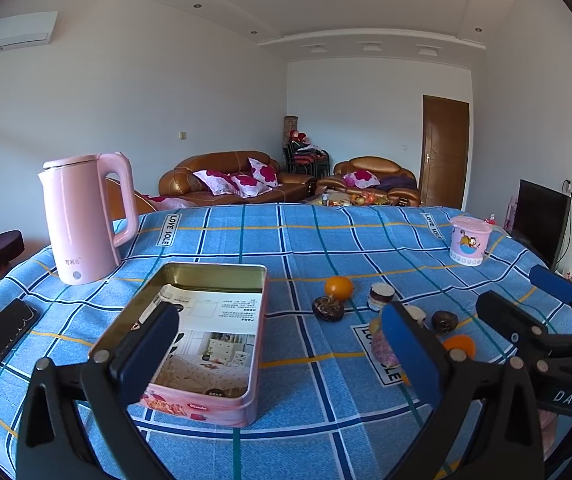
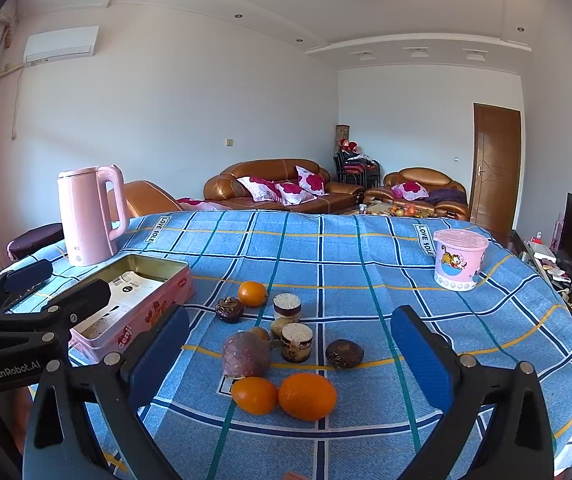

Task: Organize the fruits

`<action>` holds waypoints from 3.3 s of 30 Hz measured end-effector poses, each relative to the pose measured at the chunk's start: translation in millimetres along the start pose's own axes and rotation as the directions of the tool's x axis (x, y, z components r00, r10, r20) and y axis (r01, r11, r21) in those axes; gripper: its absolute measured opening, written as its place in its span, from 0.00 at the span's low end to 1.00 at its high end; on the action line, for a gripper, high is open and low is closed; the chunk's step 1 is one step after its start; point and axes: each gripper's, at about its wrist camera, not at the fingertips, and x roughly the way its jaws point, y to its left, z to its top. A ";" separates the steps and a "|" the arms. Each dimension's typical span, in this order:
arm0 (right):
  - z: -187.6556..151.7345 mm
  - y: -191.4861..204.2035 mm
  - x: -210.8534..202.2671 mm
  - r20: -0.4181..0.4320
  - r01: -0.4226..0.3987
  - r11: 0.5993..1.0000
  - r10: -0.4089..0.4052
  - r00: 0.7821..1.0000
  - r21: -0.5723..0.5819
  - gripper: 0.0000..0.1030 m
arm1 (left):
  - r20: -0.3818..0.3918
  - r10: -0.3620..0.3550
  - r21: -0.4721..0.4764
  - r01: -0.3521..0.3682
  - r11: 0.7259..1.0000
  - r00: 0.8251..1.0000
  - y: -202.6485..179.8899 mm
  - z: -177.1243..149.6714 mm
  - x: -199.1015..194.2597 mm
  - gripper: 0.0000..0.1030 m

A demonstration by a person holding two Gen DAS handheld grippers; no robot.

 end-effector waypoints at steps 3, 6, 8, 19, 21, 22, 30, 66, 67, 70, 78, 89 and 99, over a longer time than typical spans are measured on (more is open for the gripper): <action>-0.2 0.2 -0.1 -0.002 -0.001 1.000 0.001 1.000 0.002 0.99 | -0.002 0.003 0.001 -0.003 1.000 1.000 0.2 0.0 -1.1 1.00; -0.9 1.3 -1.4 -0.001 -0.003 1.000 0.003 1.000 0.002 0.99 | -0.001 0.003 0.002 -0.003 1.000 1.000 0.3 0.0 -1.1 1.00; -1.1 1.5 -1.7 0.000 -0.005 1.000 0.005 1.000 0.002 0.99 | -0.002 0.003 0.001 -0.003 1.000 1.000 0.8 0.1 -1.0 1.00; -2.5 1.2 -1.5 -0.006 -0.010 1.000 0.010 1.000 0.005 0.99 | -0.004 0.004 0.003 -0.004 1.000 1.000 1.8 -1.1 -0.3 1.00; -2.8 1.2 -1.6 -0.005 -0.011 1.000 0.011 1.000 0.006 0.99 | -0.003 0.004 0.002 -0.004 1.000 1.000 2.4 -1.1 -0.3 1.00; -2.9 1.1 -1.6 -0.005 -0.012 1.000 0.012 1.000 0.006 0.99 | -0.003 0.004 0.002 -0.004 1.000 1.000 1.7 -1.0 -0.2 1.00; -2.4 0.5 -1.5 -0.004 -0.010 1.000 0.010 1.000 0.007 0.99 | -0.002 0.006 0.005 -0.006 1.000 1.000 2.6 -1.7 0.0 1.00; -51.1 -42.8 43.3 -0.144 -0.035 0.998 0.042 0.989 0.056 0.81 | -0.053 -0.051 0.059 0.054 0.997 0.997 -35.6 -29.7 22.8 1.00; -51.9 -41.7 46.9 -0.159 -0.048 0.997 0.056 0.986 0.059 0.77 | -0.061 -0.054 0.060 0.057 0.997 0.997 -36.8 -31.1 24.0 1.00; -52.2 -40.1 51.2 -0.186 -0.076 0.996 0.085 0.979 0.056 0.74 | -0.073 -0.067 0.054 0.071 0.996 0.995 -39.2 -32.8 26.5 0.99; -55.6 -40.4 60.7 -0.244 -0.166 0.981 0.186 0.952 0.102 0.45 | -0.101 -0.094 0.073 0.102 0.992 0.990 -46.8 -37.3 30.5 0.90; -58.6 -64.6 44.4 -0.162 0.020 0.997 -0.008 0.987 0.073 0.45 | -0.220 -0.193 0.052 0.209 0.976 0.956 -77.1 -42.7 48.3 0.76; -61.6 -81.5 45.9 -0.159 0.054 0.994 -0.039 0.987 0.092 0.45 | -0.334 -0.240 0.015 0.260 0.965 0.911 -99.0 -48.5 72.2 0.57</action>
